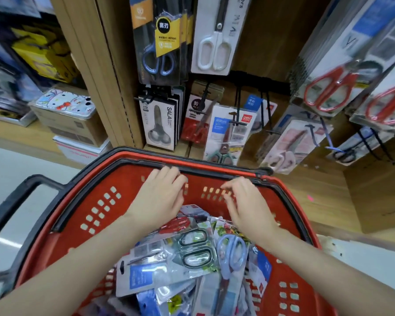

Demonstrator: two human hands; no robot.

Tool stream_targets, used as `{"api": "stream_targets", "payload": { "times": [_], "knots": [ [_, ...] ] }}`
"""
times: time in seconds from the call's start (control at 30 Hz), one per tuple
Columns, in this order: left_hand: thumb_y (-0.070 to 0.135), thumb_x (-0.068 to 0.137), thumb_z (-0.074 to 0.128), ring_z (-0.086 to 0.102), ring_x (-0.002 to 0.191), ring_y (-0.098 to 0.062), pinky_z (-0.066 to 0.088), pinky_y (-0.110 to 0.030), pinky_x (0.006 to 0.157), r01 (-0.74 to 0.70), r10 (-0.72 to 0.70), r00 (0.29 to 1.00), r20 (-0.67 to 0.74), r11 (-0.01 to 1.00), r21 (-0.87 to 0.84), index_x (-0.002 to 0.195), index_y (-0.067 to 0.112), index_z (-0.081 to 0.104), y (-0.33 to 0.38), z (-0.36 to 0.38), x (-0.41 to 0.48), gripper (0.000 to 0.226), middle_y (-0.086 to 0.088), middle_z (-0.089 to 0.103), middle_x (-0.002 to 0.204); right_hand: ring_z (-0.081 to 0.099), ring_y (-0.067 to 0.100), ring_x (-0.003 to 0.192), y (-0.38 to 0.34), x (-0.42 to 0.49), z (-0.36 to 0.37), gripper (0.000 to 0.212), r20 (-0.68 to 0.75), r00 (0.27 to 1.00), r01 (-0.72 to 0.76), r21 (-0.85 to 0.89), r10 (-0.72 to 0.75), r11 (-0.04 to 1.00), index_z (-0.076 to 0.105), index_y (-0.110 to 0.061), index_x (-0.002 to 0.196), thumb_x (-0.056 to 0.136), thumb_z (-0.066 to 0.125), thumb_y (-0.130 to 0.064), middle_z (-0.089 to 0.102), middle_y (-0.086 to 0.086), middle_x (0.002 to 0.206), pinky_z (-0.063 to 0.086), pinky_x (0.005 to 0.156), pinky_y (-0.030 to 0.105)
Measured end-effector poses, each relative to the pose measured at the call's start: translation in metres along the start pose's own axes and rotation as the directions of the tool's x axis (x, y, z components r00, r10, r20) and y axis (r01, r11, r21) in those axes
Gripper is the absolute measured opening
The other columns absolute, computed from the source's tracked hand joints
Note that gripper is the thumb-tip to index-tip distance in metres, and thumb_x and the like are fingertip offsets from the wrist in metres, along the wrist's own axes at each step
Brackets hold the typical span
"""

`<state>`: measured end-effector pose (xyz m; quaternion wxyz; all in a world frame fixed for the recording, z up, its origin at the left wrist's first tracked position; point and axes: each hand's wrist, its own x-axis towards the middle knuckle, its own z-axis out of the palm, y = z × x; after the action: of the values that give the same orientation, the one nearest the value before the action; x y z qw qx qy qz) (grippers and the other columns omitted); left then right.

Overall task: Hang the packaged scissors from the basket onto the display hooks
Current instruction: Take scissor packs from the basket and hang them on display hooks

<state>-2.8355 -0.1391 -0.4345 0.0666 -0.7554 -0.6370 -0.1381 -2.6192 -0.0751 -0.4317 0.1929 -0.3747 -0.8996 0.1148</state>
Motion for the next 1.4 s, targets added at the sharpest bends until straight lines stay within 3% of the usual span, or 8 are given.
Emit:
{"api": "stream_targets", "payload": {
  "times": [0.17, 0.27, 0.4, 0.6, 0.83, 1.0, 1.2, 1.4],
  "knots": [
    [0.03, 0.089, 0.044, 0.058, 0.097, -0.019, 0.046, -0.032, 0.083, 0.084, -0.065, 0.939, 0.338, 0.996, -0.041, 0.109, 0.016, 0.062, 0.008, 0.031, -0.056, 0.03, 0.0, 0.059, 0.106, 0.046, 0.014, 0.119, 0.011, -0.044, 0.041, 0.038, 0.364, 0.917, -0.174, -0.001, 0.163, 0.985, 0.041, -0.015, 0.135, 0.1, 0.044, -0.028, 0.046, -0.001, 0.128, 0.037, 0.1, 0.024],
    [0.037, 0.1, 0.037, 0.029, 0.139, -0.022, 0.022, -0.034, 0.113, 0.261, -0.167, 0.785, 0.596, 0.962, -0.074, 0.146, 0.015, 0.029, 0.008, 0.048, -0.072, 0.052, -0.004, 0.03, 0.152, 0.042, 0.018, 0.127, 0.014, -0.062, 0.066, 0.051, 0.484, 0.829, -0.3, -0.036, 0.279, 0.953, 0.033, -0.014, 0.141, 0.098, 0.046, -0.037, 0.042, 0.002, 0.136, 0.033, 0.105, 0.026],
    [0.042, 0.101, 0.03, 0.021, 0.143, -0.019, 0.016, -0.031, 0.115, 0.378, -0.201, 0.671, 0.713, 0.921, -0.095, 0.151, 0.015, 0.016, 0.008, 0.068, -0.085, 0.059, -0.003, 0.021, 0.157, 0.013, 0.016, 0.145, 0.001, -0.071, 0.086, 0.08, 0.532, 0.813, -0.228, -0.082, 0.236, 0.97, 0.014, -0.015, 0.15, 0.09, 0.05, -0.054, 0.017, 0.0, 0.156, 0.009, 0.117, 0.026],
    [0.004, 0.095, 0.044, 0.031, 0.137, -0.016, 0.019, -0.023, 0.112, 0.413, -0.274, 0.736, 0.619, 0.906, -0.091, 0.15, 0.018, 0.018, 0.008, 0.085, -0.1, 0.063, -0.001, 0.035, 0.149, -0.008, 0.02, 0.147, -0.012, -0.05, 0.101, 0.104, 0.661, 0.728, -0.121, -0.138, 0.183, 0.983, -0.005, -0.008, 0.151, 0.084, 0.059, -0.056, -0.007, 0.006, 0.16, -0.007, 0.116, 0.028],
    [-0.02, 0.077, 0.05, 0.034, 0.137, -0.015, 0.033, -0.023, 0.107, 0.496, -0.353, 0.732, 0.583, 0.862, -0.101, 0.151, 0.024, 0.017, 0.019, 0.08, -0.115, 0.092, 0.002, 0.031, 0.151, 0.033, 0.026, 0.12, -0.012, -0.039, 0.105, 0.089, 0.66, 0.735, -0.016, -0.216, 0.158, 0.976, 0.041, -0.006, 0.128, 0.068, 0.068, -0.065, 0.039, 0.008, 0.123, 0.026, 0.108, 0.034],
    [-0.023, 0.074, 0.049, 0.034, 0.138, -0.018, 0.041, -0.025, 0.102, 0.537, -0.394, 0.687, 0.611, 0.842, -0.061, 0.152, 0.023, 0.011, 0.024, 0.068, -0.115, 0.098, -0.001, 0.027, 0.155, 0.035, 0.022, 0.117, -0.019, -0.051, 0.087, 0.087, 0.648, 0.752, -0.032, -0.142, 0.117, 0.989, 0.037, -0.007, 0.13, 0.07, 0.07, -0.06, 0.04, 0.006, 0.122, 0.031, 0.104, 0.03],
    [-0.011, 0.084, 0.05, 0.044, 0.131, -0.023, 0.044, -0.032, 0.099, 0.583, -0.457, 0.64, 0.617, 0.813, -0.002, 0.151, 0.02, 0.015, 0.033, 0.059, -0.129, 0.082, -0.006, 0.031, 0.153, 0.041, 0.02, 0.107, -0.035, -0.05, 0.041, 0.075, 0.643, 0.766, 0.1, -0.147, 0.018, 0.984, 0.04, -0.011, 0.119, 0.066, 0.075, -0.051, 0.043, 0.002, 0.114, 0.038, 0.09, 0.029],
    [0.026, 0.102, 0.035, 0.056, 0.108, -0.022, 0.046, -0.033, 0.086, 0.709, -0.535, 0.677, 0.505, 0.658, -0.255, 0.123, 0.015, 0.054, 0.043, 0.046, -0.133, 0.03, -0.003, 0.057, 0.119, 0.039, 0.013, 0.098, -0.038, -0.055, -0.023, 0.075, 0.614, 0.789, 0.17, -0.163, -0.035, 0.972, 0.039, -0.016, 0.119, 0.065, 0.074, -0.052, 0.038, -0.006, 0.104, 0.037, 0.083, 0.023]
  ]
}}
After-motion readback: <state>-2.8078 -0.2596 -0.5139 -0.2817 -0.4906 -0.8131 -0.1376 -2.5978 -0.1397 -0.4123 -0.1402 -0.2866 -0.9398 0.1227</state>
